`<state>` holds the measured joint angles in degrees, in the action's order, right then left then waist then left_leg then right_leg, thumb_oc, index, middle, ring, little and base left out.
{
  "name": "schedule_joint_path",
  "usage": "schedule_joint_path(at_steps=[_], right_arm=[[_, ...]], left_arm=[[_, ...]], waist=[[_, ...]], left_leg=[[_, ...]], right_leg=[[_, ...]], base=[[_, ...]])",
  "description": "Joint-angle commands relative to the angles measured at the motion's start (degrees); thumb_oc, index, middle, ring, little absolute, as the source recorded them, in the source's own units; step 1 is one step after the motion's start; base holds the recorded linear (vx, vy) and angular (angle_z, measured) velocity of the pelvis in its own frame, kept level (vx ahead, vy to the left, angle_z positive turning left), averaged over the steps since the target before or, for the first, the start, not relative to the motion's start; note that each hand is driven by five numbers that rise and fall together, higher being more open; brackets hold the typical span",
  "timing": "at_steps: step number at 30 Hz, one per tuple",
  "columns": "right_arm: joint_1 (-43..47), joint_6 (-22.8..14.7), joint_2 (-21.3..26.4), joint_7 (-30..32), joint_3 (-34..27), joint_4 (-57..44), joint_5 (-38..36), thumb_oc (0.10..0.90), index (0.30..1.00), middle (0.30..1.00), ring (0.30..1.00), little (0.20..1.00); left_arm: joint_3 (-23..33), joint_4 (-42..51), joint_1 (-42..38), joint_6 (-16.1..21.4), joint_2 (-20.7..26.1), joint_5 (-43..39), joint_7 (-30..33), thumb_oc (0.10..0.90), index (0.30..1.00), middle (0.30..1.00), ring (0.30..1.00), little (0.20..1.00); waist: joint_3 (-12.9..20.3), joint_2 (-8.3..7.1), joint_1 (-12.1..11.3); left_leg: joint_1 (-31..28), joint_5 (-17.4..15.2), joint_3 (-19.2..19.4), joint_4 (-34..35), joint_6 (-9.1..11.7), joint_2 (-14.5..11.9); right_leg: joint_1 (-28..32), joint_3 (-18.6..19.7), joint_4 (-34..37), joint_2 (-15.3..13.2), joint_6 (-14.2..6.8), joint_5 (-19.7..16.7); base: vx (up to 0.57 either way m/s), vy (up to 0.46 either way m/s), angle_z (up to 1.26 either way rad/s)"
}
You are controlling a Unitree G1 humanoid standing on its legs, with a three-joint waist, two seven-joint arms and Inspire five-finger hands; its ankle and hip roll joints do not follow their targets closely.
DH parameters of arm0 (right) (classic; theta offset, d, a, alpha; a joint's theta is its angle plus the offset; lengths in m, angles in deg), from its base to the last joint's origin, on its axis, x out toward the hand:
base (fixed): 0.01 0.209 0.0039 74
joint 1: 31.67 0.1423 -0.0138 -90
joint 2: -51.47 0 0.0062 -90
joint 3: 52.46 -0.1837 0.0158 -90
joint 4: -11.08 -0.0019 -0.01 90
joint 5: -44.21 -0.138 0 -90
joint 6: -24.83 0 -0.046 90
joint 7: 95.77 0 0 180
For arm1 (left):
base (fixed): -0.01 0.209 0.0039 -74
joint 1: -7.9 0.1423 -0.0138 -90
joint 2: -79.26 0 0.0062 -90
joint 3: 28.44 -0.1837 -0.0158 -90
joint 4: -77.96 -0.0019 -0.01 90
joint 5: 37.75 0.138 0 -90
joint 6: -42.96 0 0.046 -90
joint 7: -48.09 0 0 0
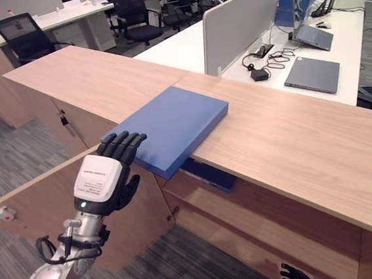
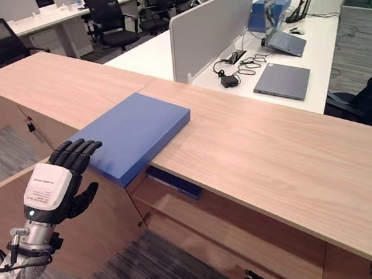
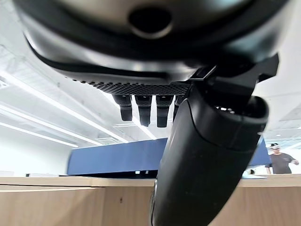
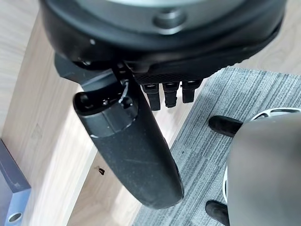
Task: Put the empty folder in the office cabinet
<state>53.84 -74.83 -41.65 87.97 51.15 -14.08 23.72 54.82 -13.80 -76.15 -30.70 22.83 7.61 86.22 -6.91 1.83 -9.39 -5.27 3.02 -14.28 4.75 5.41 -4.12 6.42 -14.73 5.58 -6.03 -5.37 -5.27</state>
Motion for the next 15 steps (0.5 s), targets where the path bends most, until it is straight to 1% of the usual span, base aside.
schedule_joint_path(at_steps=[1, 7, 9, 10, 12, 13, 14, 15], right_arm=[[3.1, -2.8, 1.5, 0.5, 0.1, -4.5, -1.5, 0.800, 0.900, 0.900, 0.900, 0.900], [2.7, -2.8, 1.4, 0.4, -0.3, -5.1, -1.7, 0.800, 0.900, 0.900, 0.900, 0.900], [2.6, -2.8, 1.4, 0.2, -0.5, -4.9, -1.9, 0.800, 0.900, 0.900, 0.900, 0.900], [2.6, -2.7, 1.4, 0.2, -0.6, -4.8, -2.0, 0.800, 0.900, 0.900, 0.900, 0.900], [2.5, -2.7, 1.4, 0.1, -0.8, -4.6, -2.5, 0.800, 0.900, 0.900, 0.900, 0.900], [2.5, -2.8, 1.5, 0.0, -0.9, -4.7, -2.8, 0.800, 0.900, 0.900, 0.900, 0.900], [2.5, -2.8, 1.4, 0.0, -0.8, -4.6, -3.0, 0.800, 0.900, 0.900, 0.900, 0.900], [2.5, -2.7, 1.4, -0.1, -0.7, -4.6, -3.0, 0.800, 0.900, 0.900, 0.900, 0.900]], left_arm=[[2.1, 1.9, -9.2, 0.1, 0.6, -2.1, 2.4, 0.800, 0.900, 0.900, 0.900, 0.900], [1.6, 0.7, -8.8, 0.2, 0.5, -2.1, 1.5, 0.800, 0.900, 0.900, 0.900, 0.900], [1.4, 0.6, -9.3, 0.2, 0.7, -2.1, 1.2, 0.800, 0.900, 0.900, 0.900, 0.900], [1.3, 0.6, -9.5, 0.2, 0.8, -2.0, 1.1, 0.800, 0.900, 0.900, 0.900, 0.900], [0.9, 0.4, -9.9, 0.3, 1.0, -2.0, 0.9, 0.800, 0.900, 0.900, 0.900, 0.900], [0.6, 0.3, -10.2, 0.3, 1.4, -1.9, 0.8, 0.800, 0.900, 0.900, 0.900, 0.900], [0.3, 0.2, -10.4, 0.3, 1.6, -1.9, 0.6, 0.800, 0.900, 0.900, 0.900, 0.900], [0.1, 0.1, -10.6, 0.2, 1.7, -1.8, 0.5, 0.800, 0.900, 0.900, 0.900, 0.900]], waist=[[0.8, -1.67, 1.0], [0.6, -1.77, 1.7], [0.6, -1.77, 1.8], [0.8, -1.87, 1.9], [0.8, -1.85, 2.2], [0.6, -1.77, 2.2], [0.6, -1.75, 2.3], [0.8, -1.79, 2.5]], left_leg=[[1.2, -3.2, 1.8, 0.0, 3.2, -0.9], [0.7, -3.5, 2.6, 0.1, 3.0, -1.1], [0.9, -2.8, 2.8, 0.2, 2.9, -1.1], [0.6, -3.5, 2.9, 0.2, 2.9, -1.2], [0.4, -3.6, 3.2, 0.2, 2.9, -1.2], [0.6, -2.9, 3.3, 0.2, 2.8, -1.2], [0.5, -3.0, 3.4, 0.2, 2.8, -1.2], [0.2, -3.7, 3.5, 0.2, 2.8, -1.2]], right_leg=[[7.1, 2.5, -2.5, -0.4, -2.6, 13.0], [6.8, 3.5, -2.3, -0.5, -2.8, 12.6], [6.3, 3.6, -2.4, -0.6, -2.9, 11.9], [6.7, 3.7, -2.3, -0.6, -2.9, 12.5], [6.7, 3.9, -2.2, -0.7, -2.9, 12.4], [6.4, 4.0, -2.4, -0.7, -3.0, 11.8], [6.4, 4.1, -2.3, -0.8, -3.0, 11.8], [6.7, 4.3, -2.2, -0.7, -3.0, 12.3]], base=[[-0.01, 0.017, -0.05], [-0.01, 0.023, -0.05], [-0.02, 0.021, -0.18], [0.00, 0.010, -0.13], [0.00, 0.016, -0.05], [-0.05, 0.028, -0.01], [0.00, 0.000, 0.00], [0.03, 0.003, -0.02]])
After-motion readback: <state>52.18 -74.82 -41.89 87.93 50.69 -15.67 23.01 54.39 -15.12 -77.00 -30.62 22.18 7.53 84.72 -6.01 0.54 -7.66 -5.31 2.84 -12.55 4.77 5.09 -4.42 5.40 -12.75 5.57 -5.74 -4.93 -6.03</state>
